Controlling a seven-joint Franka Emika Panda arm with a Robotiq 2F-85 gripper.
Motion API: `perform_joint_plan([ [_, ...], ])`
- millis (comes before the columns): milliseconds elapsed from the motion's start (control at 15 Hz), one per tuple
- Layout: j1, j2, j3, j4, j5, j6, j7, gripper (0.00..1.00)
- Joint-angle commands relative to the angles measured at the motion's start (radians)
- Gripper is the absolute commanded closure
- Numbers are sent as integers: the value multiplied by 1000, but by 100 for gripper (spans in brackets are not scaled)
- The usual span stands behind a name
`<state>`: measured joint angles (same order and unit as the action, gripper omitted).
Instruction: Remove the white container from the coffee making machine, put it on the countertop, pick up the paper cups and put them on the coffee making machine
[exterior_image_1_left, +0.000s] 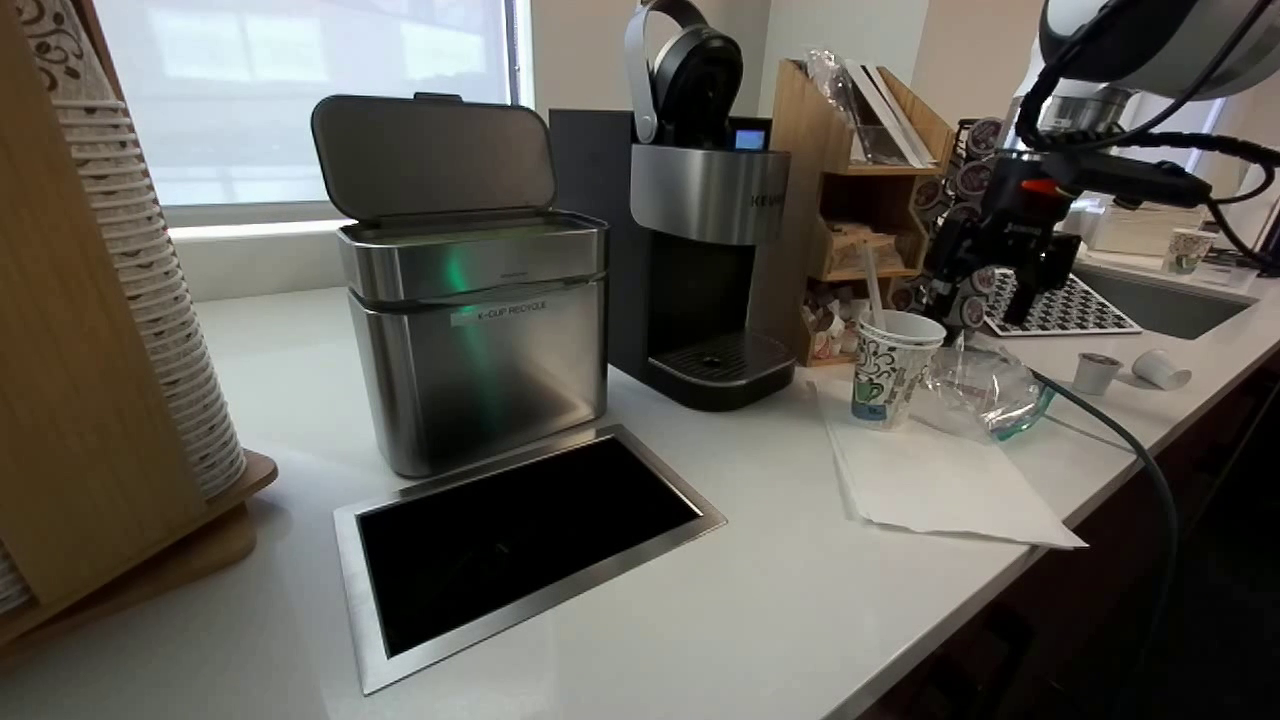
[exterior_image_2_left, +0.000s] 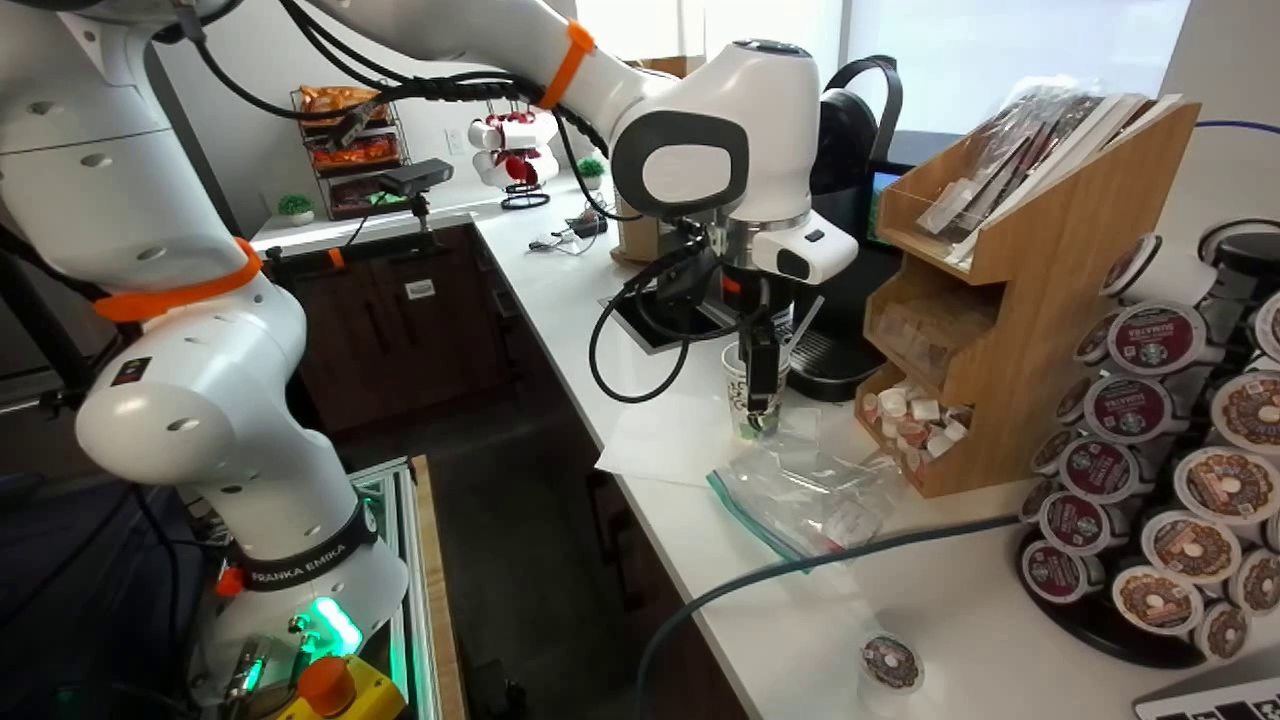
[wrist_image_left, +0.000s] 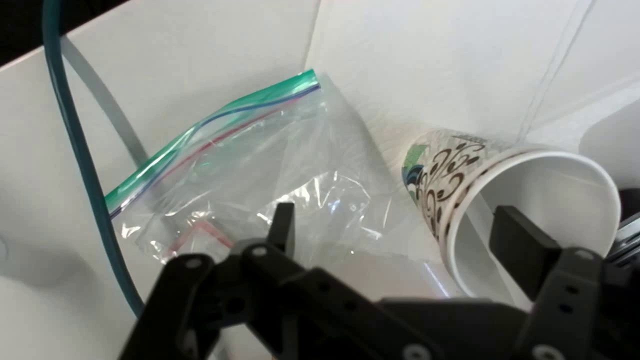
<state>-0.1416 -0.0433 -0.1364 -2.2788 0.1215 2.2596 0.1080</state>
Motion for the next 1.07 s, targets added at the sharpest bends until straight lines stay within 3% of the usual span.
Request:
perform_joint_plan([
  [0, 5, 35, 0, 8, 70, 62, -33, 0],
  [333, 6, 63, 6, 10, 86, 106, -30, 0],
  [400, 6, 68, 7, 10, 87, 112, -34, 18],
  [1000, 1, 68, 9, 18, 137, 102, -41, 90],
])
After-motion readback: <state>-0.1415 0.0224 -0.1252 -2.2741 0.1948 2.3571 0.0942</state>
